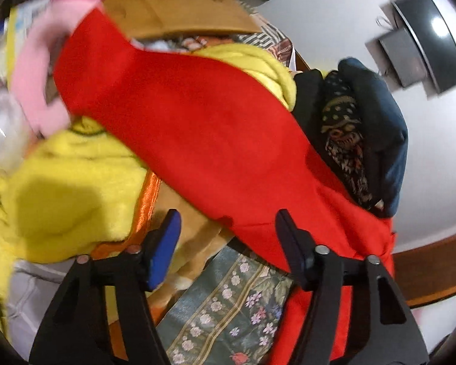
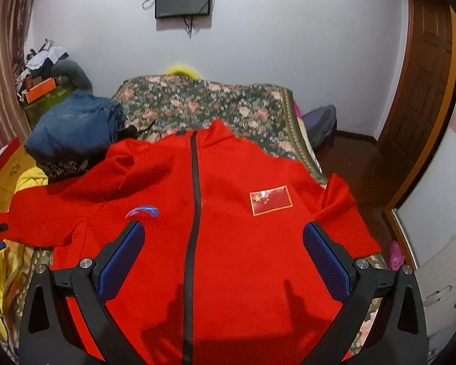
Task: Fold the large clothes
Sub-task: 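Grasp the red jacket sleeve with the left gripper and lift it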
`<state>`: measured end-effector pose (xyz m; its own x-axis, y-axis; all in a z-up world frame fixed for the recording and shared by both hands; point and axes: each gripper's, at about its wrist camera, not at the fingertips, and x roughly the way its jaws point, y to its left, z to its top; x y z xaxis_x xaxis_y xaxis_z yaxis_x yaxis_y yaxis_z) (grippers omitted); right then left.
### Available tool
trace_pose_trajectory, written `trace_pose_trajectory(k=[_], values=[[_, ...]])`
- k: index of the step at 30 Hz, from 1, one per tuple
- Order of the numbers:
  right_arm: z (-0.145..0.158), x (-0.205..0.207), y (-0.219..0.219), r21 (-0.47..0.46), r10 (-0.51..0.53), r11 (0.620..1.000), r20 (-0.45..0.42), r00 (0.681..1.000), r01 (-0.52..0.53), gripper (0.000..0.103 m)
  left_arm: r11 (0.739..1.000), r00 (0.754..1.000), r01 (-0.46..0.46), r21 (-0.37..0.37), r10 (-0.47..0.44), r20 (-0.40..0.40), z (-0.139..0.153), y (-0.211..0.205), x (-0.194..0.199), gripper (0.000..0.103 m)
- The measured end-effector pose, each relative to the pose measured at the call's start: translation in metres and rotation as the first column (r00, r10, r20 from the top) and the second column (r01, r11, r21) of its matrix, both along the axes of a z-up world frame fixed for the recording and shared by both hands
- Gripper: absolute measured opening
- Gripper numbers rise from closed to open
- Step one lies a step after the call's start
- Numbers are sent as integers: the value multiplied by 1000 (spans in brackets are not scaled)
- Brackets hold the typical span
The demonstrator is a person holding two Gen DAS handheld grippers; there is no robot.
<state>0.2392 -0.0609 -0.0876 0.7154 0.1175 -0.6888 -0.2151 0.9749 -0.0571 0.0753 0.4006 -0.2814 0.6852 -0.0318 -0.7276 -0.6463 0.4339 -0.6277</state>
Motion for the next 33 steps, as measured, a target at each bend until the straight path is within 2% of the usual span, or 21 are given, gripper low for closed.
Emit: trace_pose_trajectory(k=[3,5,7,8,10,12,15,19,24,28,33], values=[[-5,4,1,1,-4,1000,-18,1000,4,103,997,998,-23,-70,26,49,-13,11,3,60],[-6,7,1,5,-6,1000,-33,999,6,103,995,997,-31,-97,38,67,-21,19,9,54],[-7,9,3,8,-6,1000,-39,999,6,103,996,998,-40,-84,45,54,-25,24,16,43],[-8,10,4,10,-4,1000,-42,999,5,103,997,998,-45,-61,48,37,-25,25,20,39],[-8,11,4,14,1,1000,-48,999,0,103,999,999,-52,-6,52,-5,-23,26,25,21],[-7,12,4,15,5,1000,-49,999,-4,103,997,998,-51,62,53,-41,-16,22,30,11],[-2,13,3,20,20,1000,-48,999,-19,103,982,997,-29,187,43,-66,5,9,38,5],[5,12,5,22,42,999,-30,999,-42,103,919,999,14,393,1,-39,58,-17,48,4],[13,12,7,17,74,997,-10,997,-74,103,852,992,53,521,-103,68,129,-51,66,4],[14,12,4,28,94,995,4,996,-94,103,812,963,86,578,-217,162,180,-85,82,3],[12,14,-5,48,105,993,2,994,-105,103,758,899,177,627,-384,211,219,-142,113,3]])
